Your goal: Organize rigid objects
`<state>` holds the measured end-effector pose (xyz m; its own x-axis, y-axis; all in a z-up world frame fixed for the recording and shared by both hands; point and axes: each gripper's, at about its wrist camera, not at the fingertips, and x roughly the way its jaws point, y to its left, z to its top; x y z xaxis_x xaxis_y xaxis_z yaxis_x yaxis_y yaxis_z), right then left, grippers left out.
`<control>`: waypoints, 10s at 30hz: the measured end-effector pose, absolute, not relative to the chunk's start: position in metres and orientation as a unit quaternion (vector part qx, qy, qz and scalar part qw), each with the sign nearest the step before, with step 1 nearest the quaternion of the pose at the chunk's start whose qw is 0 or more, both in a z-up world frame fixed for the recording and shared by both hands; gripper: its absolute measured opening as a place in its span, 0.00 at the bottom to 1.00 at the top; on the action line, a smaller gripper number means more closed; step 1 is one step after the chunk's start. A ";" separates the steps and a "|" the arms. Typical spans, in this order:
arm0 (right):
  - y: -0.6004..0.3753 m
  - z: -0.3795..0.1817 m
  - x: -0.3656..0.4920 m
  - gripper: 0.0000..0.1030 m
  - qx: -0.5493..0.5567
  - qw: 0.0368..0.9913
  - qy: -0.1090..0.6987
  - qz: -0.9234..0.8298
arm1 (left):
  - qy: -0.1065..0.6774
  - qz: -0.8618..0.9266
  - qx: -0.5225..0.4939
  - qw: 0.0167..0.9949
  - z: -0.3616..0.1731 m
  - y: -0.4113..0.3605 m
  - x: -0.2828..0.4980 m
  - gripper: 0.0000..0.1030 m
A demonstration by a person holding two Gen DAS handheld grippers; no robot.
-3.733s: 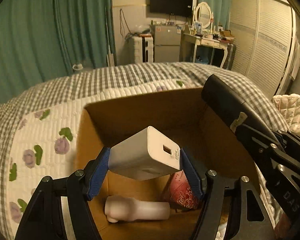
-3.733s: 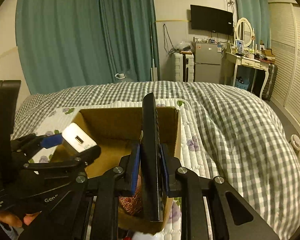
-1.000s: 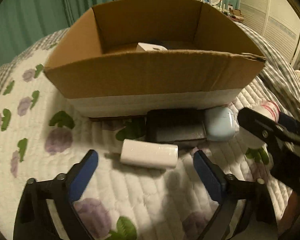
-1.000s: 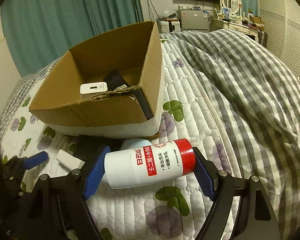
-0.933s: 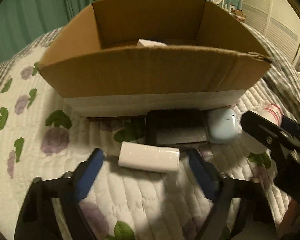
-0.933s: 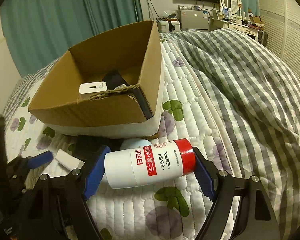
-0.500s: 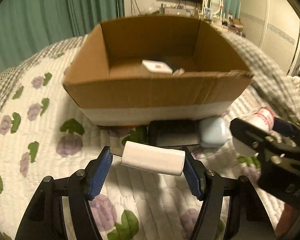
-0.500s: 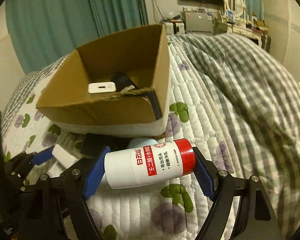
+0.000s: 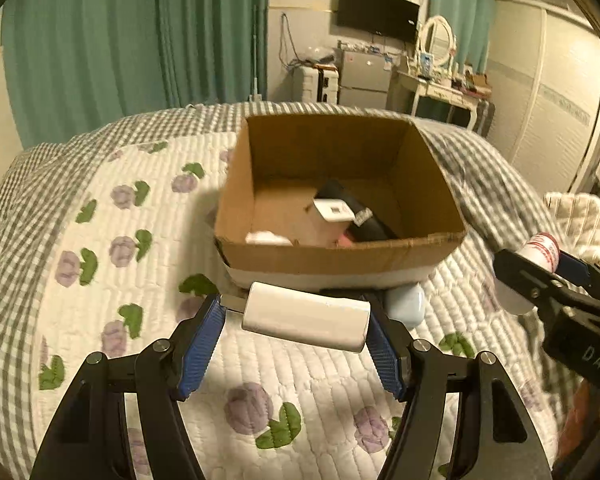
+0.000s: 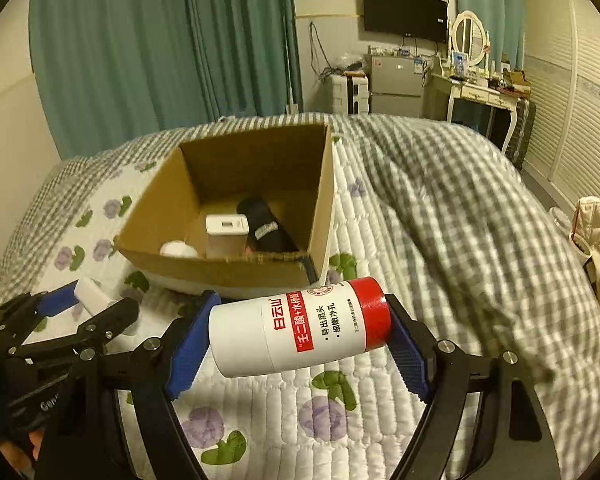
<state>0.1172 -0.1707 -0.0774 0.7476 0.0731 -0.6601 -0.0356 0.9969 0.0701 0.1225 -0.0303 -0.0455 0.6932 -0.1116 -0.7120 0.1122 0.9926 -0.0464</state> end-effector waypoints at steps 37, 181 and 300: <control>-0.178 -0.050 0.273 0.78 0.002 0.944 0.320 0.075 | 0.392 -0.085 0.027 0.915 -0.067 -0.058 0.289 0.85; -0.180 -0.157 0.144 0.16 0.022 0.887 0.456 0.065 | 0.419 -0.082 -0.013 0.904 -0.101 -0.041 0.127 0.67; -0.150 -0.027 0.104 1.00 -0.001 0.978 0.207 0.002 | 0.195 0.006 0.011 0.981 0.000 0.016 0.098 1.00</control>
